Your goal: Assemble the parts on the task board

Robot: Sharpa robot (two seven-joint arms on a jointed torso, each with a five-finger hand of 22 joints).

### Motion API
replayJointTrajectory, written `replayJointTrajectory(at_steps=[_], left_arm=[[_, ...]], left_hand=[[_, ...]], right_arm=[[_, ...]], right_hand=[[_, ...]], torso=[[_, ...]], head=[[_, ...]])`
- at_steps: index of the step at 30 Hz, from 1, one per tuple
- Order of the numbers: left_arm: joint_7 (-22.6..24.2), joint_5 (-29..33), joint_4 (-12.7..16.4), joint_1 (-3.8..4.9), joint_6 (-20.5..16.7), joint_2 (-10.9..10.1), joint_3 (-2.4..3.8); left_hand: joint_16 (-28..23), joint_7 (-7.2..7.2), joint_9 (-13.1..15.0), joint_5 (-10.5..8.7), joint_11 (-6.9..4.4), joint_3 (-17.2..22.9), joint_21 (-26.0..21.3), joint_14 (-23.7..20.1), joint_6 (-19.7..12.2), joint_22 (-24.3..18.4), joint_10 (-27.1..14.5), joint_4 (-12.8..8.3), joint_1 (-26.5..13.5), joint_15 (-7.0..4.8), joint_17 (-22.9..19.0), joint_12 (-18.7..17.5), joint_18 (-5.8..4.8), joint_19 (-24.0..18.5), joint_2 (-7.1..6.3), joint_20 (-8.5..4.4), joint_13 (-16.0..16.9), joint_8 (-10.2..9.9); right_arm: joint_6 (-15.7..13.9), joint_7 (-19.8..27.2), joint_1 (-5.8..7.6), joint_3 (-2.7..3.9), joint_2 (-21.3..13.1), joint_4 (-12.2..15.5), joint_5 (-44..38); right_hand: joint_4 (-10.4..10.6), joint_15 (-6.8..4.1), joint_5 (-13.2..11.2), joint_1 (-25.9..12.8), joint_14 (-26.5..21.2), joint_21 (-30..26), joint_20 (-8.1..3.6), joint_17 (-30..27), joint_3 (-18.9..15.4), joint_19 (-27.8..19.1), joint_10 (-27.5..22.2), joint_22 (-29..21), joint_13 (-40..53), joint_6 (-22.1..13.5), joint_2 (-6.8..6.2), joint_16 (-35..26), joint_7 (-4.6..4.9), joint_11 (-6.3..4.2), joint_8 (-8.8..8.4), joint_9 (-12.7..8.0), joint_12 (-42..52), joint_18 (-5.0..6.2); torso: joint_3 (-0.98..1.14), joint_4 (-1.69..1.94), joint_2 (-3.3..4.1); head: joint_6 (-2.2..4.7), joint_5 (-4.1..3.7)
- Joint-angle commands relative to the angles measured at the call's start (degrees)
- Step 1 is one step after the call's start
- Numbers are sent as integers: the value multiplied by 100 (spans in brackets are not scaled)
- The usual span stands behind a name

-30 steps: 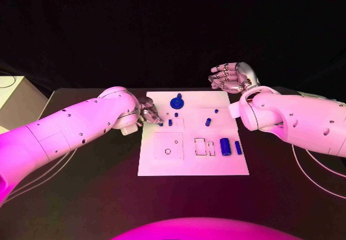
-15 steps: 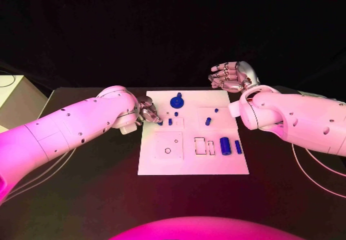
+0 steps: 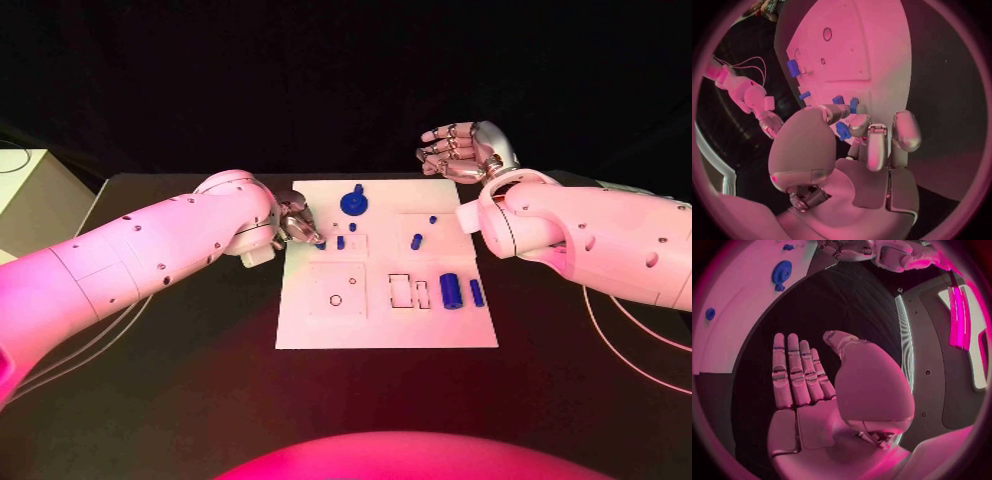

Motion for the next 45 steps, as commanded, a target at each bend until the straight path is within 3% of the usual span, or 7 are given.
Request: replayJointTrajectory(at_steps=[1,10,35,45], left_arm=[[0,-34,-5,-16,18,35,-10],[2,-75,-34,-37,-6,61,-19],[2,-128,-1,-48,-209,-6,-14],[5,-105,24,-50,-255,-9,-12]], left_hand=[[19,-58,50,29,4,902,25,461,37,5,41,-942,8,-51,974,-31,-76,50,38,1,-3,26],[19,-58,50,29,4,902,25,461,37,5,41,-942,8,-51,974,-31,-76,50,38,1,-3,26],[24,-64,56,97,-2,927,57,464,64,62,62,-993,-5,-58,983,-26,-87,83,26,-5,12,34],[25,-65,56,107,-3,929,64,465,68,74,68,-998,-9,-59,985,-22,-89,91,25,-6,19,35]], right_arm=[[93,85,-1,3,7,-1,-9],[104,85,-3,3,11,-8,-7],[117,86,-9,2,14,-21,-1],[123,87,-11,2,21,-25,-1]], right_hand=[[-43,23,30,-63,1,-16,-2,-10,-2,-49,-13,-7,-11,-35,-9,-35,228,35,-34,-7,-19,75],[-45,24,31,-64,2,-16,-2,-14,-3,-50,-13,-12,-15,-34,-9,-38,228,35,-35,-7,-20,75],[-48,25,33,-65,5,-16,0,-20,-4,-52,-12,-21,-25,-32,-7,-45,229,36,-37,-7,-23,75],[-51,26,35,-66,6,-16,1,-26,-4,-54,-11,-29,-33,-30,-6,-52,229,37,-39,-8,-25,75]], torso=[[2,-4,4],[8,-3,3],[-9,1,0],[-4,-3,-4]], head=[[-9,-1],[-26,-7],[-60,-25],[-74,-17]])
